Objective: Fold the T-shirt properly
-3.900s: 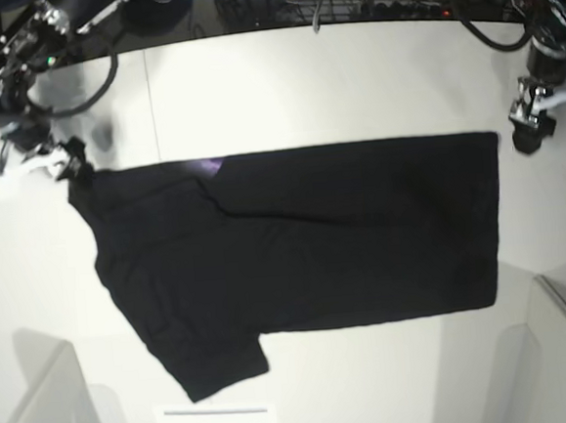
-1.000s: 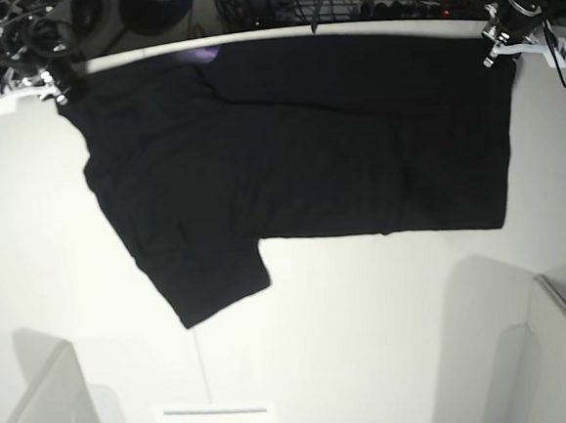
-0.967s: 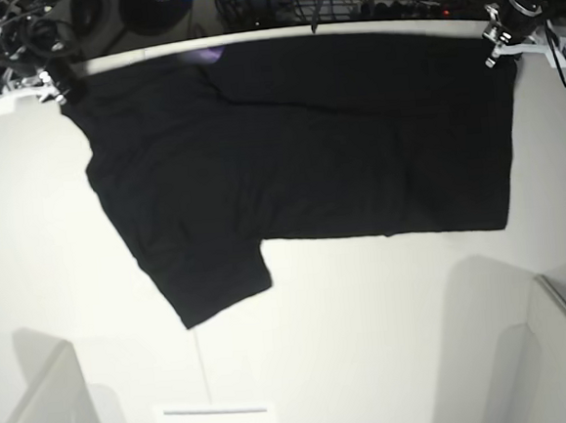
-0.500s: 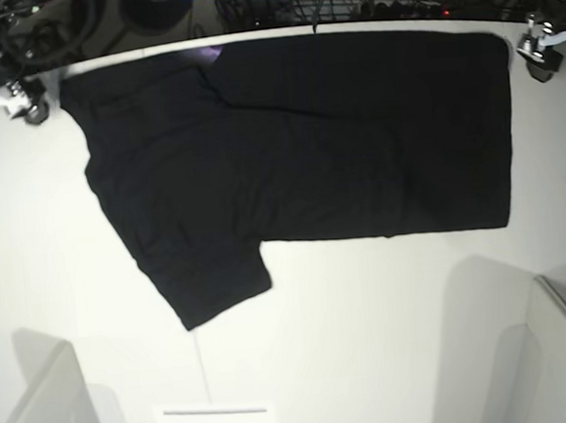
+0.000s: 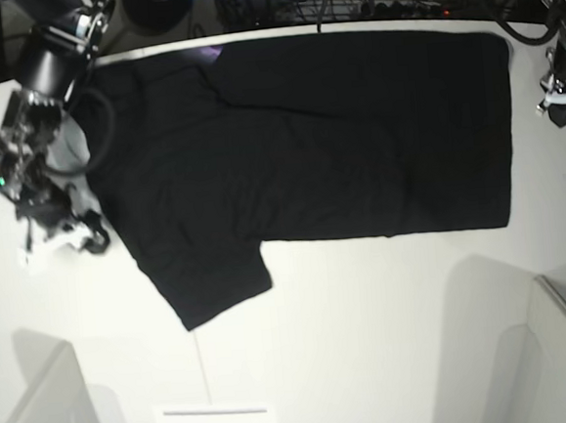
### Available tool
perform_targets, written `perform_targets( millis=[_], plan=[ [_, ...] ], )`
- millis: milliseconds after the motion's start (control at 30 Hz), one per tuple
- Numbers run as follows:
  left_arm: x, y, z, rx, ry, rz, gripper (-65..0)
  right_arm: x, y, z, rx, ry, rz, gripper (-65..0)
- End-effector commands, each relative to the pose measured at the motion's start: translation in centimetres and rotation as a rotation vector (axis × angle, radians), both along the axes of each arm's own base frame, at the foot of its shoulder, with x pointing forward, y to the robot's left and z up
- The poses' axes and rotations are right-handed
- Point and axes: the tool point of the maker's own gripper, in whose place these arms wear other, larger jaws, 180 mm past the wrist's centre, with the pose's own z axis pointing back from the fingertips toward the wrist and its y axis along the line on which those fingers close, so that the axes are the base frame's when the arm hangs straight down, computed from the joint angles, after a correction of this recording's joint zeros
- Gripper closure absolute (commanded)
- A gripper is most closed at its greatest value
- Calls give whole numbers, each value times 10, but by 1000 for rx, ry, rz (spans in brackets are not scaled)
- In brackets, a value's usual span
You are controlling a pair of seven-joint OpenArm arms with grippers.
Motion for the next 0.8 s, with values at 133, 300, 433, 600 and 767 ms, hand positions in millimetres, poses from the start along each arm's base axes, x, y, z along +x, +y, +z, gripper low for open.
perform_targets(
  millis=[133, 300, 433, 600, 767],
  plan=[
    [13, 6, 20, 48, -51, -19, 0, 53, 15, 11, 21, -65, 26, -330],
    [21, 8, 25, 63, -60, -33, 0, 84, 31, -4, 55, -18, 49, -389],
    [30, 0, 23, 67, -47, -80, 0, 101, 36, -15, 20, 2, 63, -389],
    [39, -3, 16, 44, -40, -96, -15, 101, 52, -28, -8, 55, 124, -389],
    [38, 7, -10, -20, 4, -62, -79, 96, 66, -35, -48, 79, 191, -387]
  ],
)
